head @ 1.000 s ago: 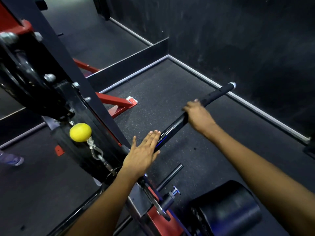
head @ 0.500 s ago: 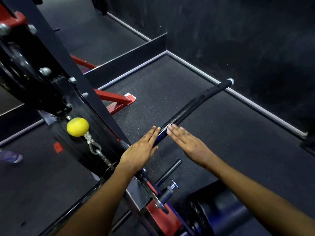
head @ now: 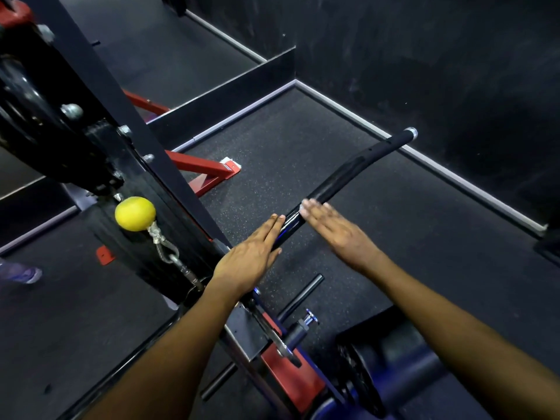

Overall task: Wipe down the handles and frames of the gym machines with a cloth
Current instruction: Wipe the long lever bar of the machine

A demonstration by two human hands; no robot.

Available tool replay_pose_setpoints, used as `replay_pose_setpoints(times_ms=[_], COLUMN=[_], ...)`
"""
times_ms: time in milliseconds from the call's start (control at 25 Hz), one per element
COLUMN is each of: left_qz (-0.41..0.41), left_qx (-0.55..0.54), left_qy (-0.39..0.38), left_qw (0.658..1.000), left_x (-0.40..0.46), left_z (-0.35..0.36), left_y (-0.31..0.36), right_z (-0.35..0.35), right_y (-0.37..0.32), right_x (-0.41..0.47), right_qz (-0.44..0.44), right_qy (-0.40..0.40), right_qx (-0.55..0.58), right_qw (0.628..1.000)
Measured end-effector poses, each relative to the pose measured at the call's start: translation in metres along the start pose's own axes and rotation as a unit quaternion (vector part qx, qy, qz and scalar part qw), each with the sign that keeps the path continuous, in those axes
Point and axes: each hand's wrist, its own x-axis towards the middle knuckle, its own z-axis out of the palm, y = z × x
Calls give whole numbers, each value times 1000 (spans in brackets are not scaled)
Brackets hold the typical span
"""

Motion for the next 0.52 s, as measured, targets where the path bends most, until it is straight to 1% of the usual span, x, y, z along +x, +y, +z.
replay_pose_setpoints(times_ms=[40, 80, 120, 160, 200, 240, 320, 360, 400, 440, 520], left_qz=[1, 1, 2, 4, 9, 14, 20, 23, 26, 29, 32], left_qx=[0, 0, 0, -1, -1, 0, 0, 1, 2, 5, 10], left_qy=[1, 2, 5, 9, 14, 18, 18, 18, 18, 19, 21], left_qw=[1000, 1000, 1000, 1000, 1000, 1000, 1000, 1000, 999, 999, 999], left_x=[0, 1, 1, 1, 1, 1, 2, 3, 2, 2, 1], left_z=[0, 1, 3, 4, 6, 6, 7, 8, 7, 8, 8], left_y=[0, -1, -2, -3, -5, -6, -7, -7, -7, -7, -8], right_z=[-1, -6, -13, -18, -18, -16, -13, -10, -11, -14, -23], right_y=[16, 31, 42, 45, 39, 23, -16, -25, -25, -18, -2], right_x=[2, 7, 11, 16, 20, 24, 20, 14, 12, 13, 20], right_qz=[52, 162, 271, 346, 357, 316, 157, 87, 49, 57, 201], right_qy=[-2, 16, 43, 51, 41, 25, -30, -48, -59, -56, -53], right_qx=[-3, 17, 35, 50, 40, 35, 22, 12, -7, -31, -23], right_qw=[999, 987, 961, 936, 932, 948, 987, 995, 997, 996, 978])
